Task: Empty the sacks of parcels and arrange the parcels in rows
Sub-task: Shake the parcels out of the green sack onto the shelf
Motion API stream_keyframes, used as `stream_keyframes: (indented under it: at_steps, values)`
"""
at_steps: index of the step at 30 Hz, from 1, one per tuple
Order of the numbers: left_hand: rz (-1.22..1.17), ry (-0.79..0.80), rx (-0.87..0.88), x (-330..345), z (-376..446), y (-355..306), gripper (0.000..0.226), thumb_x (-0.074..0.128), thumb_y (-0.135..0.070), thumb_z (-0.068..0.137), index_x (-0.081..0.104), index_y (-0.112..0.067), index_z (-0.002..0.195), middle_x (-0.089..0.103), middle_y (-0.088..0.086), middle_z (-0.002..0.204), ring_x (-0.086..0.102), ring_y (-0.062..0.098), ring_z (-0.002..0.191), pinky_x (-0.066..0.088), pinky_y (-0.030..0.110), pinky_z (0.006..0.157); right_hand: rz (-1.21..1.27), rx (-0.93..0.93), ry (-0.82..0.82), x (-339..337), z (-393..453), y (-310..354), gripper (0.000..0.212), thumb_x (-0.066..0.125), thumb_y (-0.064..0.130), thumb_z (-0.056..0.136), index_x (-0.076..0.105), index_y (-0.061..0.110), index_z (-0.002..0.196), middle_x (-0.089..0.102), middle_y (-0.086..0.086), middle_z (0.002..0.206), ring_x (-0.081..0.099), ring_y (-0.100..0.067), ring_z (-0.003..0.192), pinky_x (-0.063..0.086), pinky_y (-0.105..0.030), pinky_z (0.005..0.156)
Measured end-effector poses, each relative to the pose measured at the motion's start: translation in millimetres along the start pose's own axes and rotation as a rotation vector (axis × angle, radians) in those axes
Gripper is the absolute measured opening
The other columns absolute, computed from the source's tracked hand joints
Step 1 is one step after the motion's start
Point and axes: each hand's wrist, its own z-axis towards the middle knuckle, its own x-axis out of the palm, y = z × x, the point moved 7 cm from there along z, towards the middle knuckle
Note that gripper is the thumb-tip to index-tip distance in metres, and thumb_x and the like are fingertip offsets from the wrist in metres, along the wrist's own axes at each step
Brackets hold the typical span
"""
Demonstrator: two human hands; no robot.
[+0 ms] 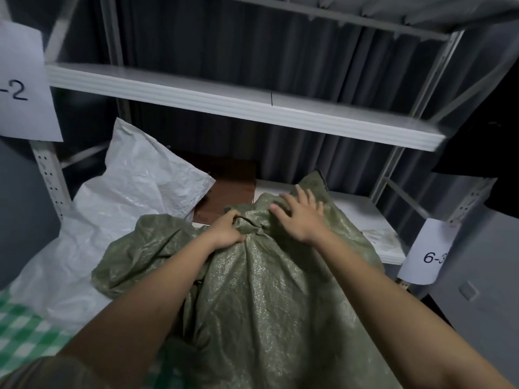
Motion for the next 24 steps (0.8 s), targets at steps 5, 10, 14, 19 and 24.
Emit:
stream_keyframes:
  at_steps: [5, 10, 14, 19, 24]
  values:
    - [-0.072, 0.138, 0.048, -20, -1, 18, 0.065, 0.073, -0.033, 0.083, 0.041, -0.020, 0.138, 0.054, 0.005, 0.126, 0.053, 0.016, 0.115, 0.041, 0.028, 0.099, -0.105, -0.149, 0.193, 32, 13, 69, 0.053, 0.047, 0.048, 0.095, 0.039, 0.032, 0.145, 0.013, -0.003, 0.162, -0.001, -0.029, 0.149, -0.002, -0.055, 0.118]
    - [-0.147, -0.068, 0.055, -94, 9, 55, 0.053, 0.073, -0.031, 0.084, 0.052, -0.015, 0.129, 0.054, 0.002, 0.117, 0.055, 0.017, 0.110, 0.041, 0.026, 0.093, -0.139, -0.065, 0.269, 49, 34, 114, 0.051, 0.049, 0.028, 0.088, 0.047, 0.029, 0.139, 0.038, -0.008, 0.149, 0.026, -0.035, 0.141, 0.015, -0.058, 0.115]
    - [-0.034, -0.334, 0.021, -174, 23, 112, 0.036, 0.067, -0.020, 0.088, 0.058, -0.009, 0.121, 0.056, 0.008, 0.126, 0.052, 0.024, 0.120, 0.039, 0.028, 0.095, -0.080, 0.013, 0.321, 79, 60, 166, 0.040, 0.047, 0.031, 0.089, 0.056, 0.019, 0.127, 0.051, -0.011, 0.139, 0.043, -0.035, 0.129, 0.032, -0.049, 0.110]
    - [0.124, -0.427, -0.056, -242, 48, 169, 0.046, 0.065, -0.027, 0.088, 0.051, -0.014, 0.130, 0.050, 0.014, 0.135, 0.042, 0.032, 0.128, 0.030, 0.036, 0.105, 0.235, 0.061, 0.341, 123, 102, 220, 0.051, 0.052, 0.032, 0.094, 0.047, 0.010, 0.140, 0.047, -0.010, 0.145, 0.047, -0.028, 0.129, 0.040, -0.034, 0.106]
    - [0.243, -0.348, -0.174, -275, 73, 212, 0.097, 0.070, -0.046, 0.082, 0.009, -0.021, 0.153, 0.003, 0.013, 0.159, 0.003, 0.035, 0.146, 0.012, 0.047, 0.116, 0.550, 0.250, 0.378, 172, 141, 249, 0.106, 0.068, 0.053, 0.083, 0.004, 0.008, 0.154, 0.016, -0.013, 0.160, 0.024, -0.034, 0.144, 0.030, -0.043, 0.115]
